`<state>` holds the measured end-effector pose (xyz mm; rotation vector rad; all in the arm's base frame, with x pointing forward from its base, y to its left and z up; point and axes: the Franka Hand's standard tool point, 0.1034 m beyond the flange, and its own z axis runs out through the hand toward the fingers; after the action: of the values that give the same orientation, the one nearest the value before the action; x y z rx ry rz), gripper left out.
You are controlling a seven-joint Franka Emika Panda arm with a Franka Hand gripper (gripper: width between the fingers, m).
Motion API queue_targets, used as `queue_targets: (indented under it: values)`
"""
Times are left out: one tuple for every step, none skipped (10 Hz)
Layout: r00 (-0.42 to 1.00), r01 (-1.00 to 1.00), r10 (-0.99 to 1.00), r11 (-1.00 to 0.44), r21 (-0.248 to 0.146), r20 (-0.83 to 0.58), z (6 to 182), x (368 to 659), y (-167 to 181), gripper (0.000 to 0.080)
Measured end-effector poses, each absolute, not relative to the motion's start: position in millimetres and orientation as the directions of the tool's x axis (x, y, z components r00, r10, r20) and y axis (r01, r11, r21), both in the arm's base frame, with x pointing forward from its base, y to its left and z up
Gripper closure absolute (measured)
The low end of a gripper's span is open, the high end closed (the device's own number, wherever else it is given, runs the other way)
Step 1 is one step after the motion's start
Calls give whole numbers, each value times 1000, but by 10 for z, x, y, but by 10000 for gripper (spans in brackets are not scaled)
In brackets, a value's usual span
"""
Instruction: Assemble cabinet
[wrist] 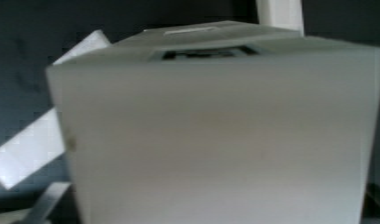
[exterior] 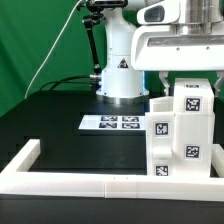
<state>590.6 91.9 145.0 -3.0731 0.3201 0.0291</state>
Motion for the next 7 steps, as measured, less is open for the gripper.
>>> queue_targets:
  values:
    - [979, -205, -204, -977, -51, -22, 1489, 5911, 914, 69]
    - [979, -202, -201, -978, -52, -18, 1553, 5916, 915, 21]
    - [980, -199, -198, -979, -53, -17, 1631, 5915, 915, 6]
    - [980, -197, -196, -979, -56, -10, 1698, 5926, 915, 6]
    - [980, -197, -197, -979, -57, -7, 1753, 5934, 910, 1]
    - [980, -198, -199, -978, -58, -4, 1780, 5955, 902, 1]
    - [980, -198, -198, -979, -57, -6, 1765, 5945, 906, 2]
